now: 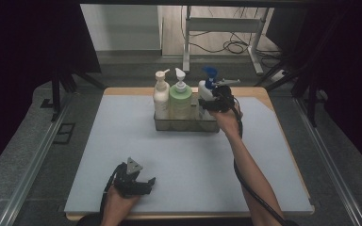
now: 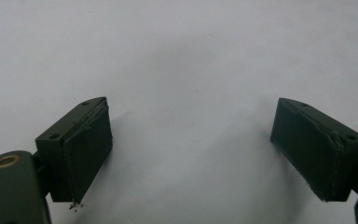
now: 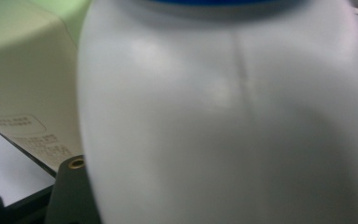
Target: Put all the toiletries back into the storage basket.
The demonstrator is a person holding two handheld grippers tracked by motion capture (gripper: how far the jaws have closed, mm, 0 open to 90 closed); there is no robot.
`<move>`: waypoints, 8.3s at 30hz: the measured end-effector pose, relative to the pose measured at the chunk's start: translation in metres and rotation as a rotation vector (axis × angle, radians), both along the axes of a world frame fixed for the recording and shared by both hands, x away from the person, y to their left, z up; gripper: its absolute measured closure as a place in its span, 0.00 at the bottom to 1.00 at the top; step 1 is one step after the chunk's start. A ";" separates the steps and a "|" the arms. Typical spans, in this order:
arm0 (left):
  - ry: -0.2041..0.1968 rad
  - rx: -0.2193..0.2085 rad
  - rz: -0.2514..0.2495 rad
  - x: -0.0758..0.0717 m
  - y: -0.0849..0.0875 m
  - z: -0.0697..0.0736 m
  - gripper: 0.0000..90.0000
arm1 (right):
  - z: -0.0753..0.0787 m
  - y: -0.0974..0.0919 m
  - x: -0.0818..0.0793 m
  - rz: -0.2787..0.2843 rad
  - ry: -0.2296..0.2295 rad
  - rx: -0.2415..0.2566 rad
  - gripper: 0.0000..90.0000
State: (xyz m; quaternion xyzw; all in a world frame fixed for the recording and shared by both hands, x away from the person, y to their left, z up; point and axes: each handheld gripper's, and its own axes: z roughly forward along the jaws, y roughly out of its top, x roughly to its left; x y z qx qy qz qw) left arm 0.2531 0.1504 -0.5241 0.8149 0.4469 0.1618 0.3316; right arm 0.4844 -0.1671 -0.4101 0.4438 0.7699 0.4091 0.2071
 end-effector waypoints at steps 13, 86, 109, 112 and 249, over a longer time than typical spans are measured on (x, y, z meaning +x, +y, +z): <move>0.000 -0.001 0.000 0.000 0.000 0.000 0.13 | 0.000 -0.001 -0.001 0.005 -0.048 -0.014 0.19; -0.001 -0.003 0.003 0.000 0.000 0.000 0.13 | -0.034 -0.058 0.001 0.000 0.126 -0.013 1.00; 0.001 -0.002 0.003 0.000 0.000 0.000 0.13 | -0.047 -0.051 0.013 0.016 0.159 -0.007 1.00; 0.000 -0.001 0.002 0.000 0.000 0.000 0.13 | -0.049 -0.048 0.014 0.020 0.162 -0.012 0.99; 0.001 0.005 0.000 0.000 0.000 0.000 0.13 | -0.037 -0.021 -0.008 0.087 0.140 -0.085 0.78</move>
